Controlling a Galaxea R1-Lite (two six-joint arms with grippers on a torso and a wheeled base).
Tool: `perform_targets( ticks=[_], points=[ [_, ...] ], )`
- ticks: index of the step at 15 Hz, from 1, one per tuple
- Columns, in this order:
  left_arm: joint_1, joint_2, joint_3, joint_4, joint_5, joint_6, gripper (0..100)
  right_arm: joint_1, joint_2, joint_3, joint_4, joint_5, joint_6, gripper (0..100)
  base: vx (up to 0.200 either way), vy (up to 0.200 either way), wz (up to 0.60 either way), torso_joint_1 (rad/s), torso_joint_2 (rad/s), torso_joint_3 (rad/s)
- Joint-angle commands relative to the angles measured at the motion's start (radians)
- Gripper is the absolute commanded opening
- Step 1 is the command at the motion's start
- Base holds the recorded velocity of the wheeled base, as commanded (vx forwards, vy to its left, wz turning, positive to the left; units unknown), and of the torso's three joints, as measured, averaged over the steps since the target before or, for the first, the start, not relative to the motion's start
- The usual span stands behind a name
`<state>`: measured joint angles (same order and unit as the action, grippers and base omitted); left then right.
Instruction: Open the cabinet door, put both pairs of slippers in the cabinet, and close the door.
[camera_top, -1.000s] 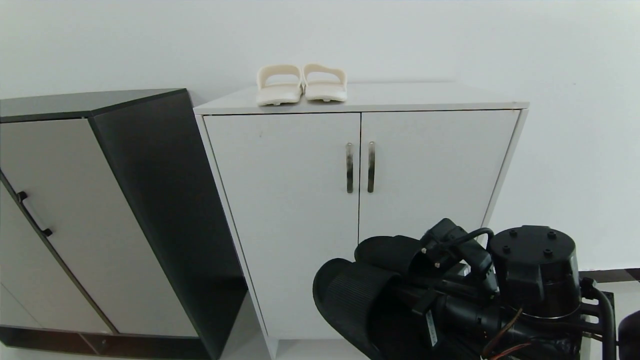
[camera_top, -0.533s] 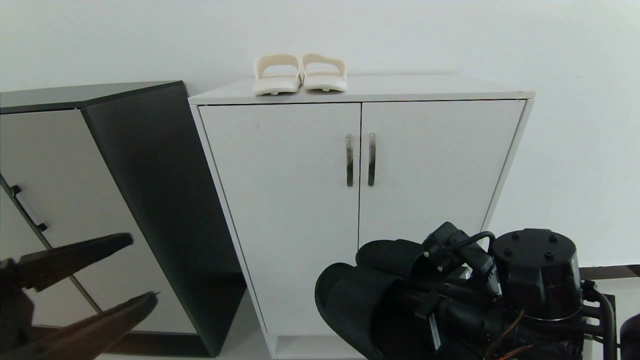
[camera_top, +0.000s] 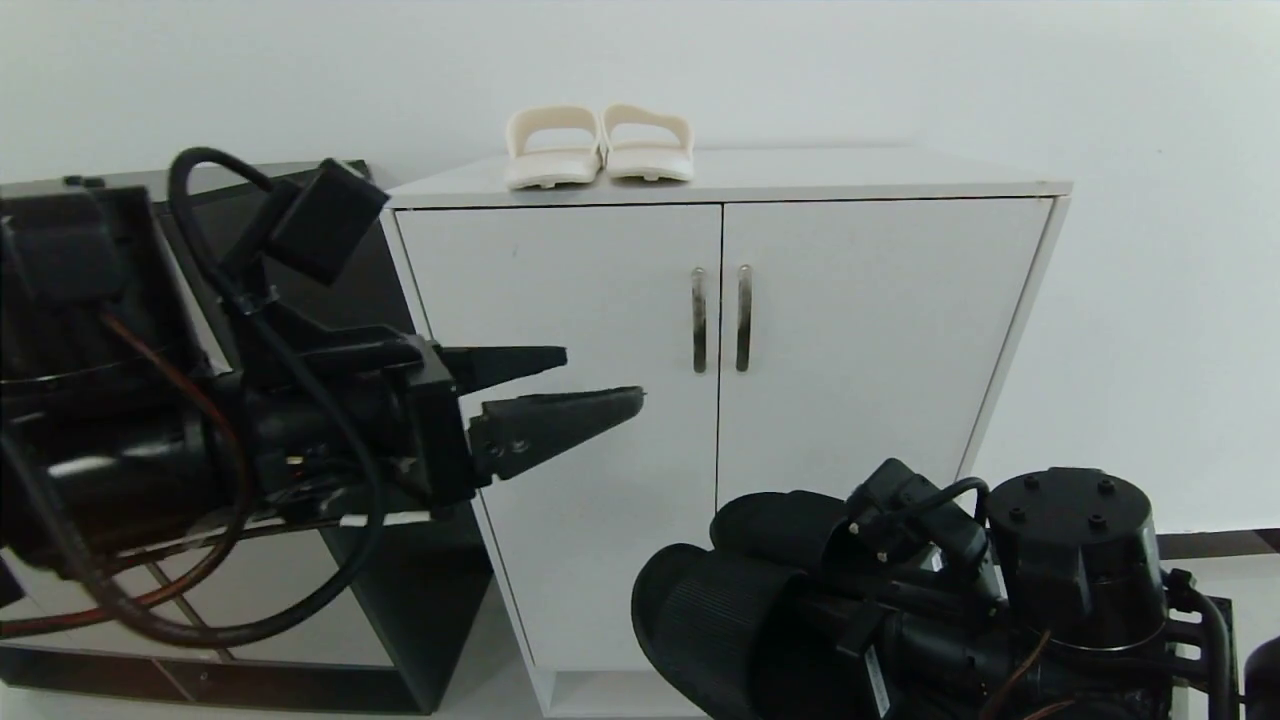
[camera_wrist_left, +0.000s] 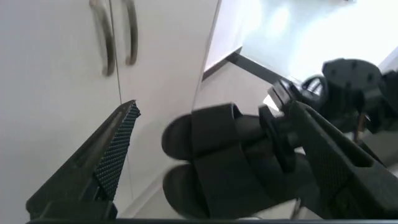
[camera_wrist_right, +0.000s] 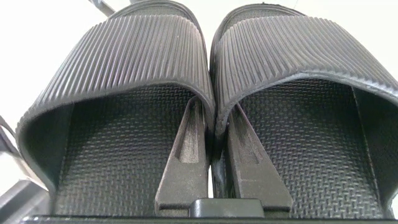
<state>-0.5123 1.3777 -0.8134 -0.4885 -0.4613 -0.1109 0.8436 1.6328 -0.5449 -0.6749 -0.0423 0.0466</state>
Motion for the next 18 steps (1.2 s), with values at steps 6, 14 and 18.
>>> perform_targets(
  ticks=[6, 14, 18],
  points=[
    [-0.080, 0.282, -0.254, -0.007, -0.013, -0.115, 100, -0.012, 0.004, 0.028, -0.048, 0.044, -0.019, 0, 0.000, 0.000, 0.00, 0.000, 0.00, 0.000],
    [-0.106, 0.459, -0.475, 0.002, -0.074, -0.168, 100, -0.018, 0.009, 0.026, -0.048, 0.045, -0.019, 0, 0.000, 0.000, 0.00, 0.000, 0.00, 0.000],
    [-0.100, 0.524, -0.546, 0.011, -0.062, -0.168, 100, -0.021, 0.009, 0.026, -0.048, 0.045, -0.017, 0, 0.000, 0.000, 0.00, 0.000, 0.00, 0.000]
  ],
)
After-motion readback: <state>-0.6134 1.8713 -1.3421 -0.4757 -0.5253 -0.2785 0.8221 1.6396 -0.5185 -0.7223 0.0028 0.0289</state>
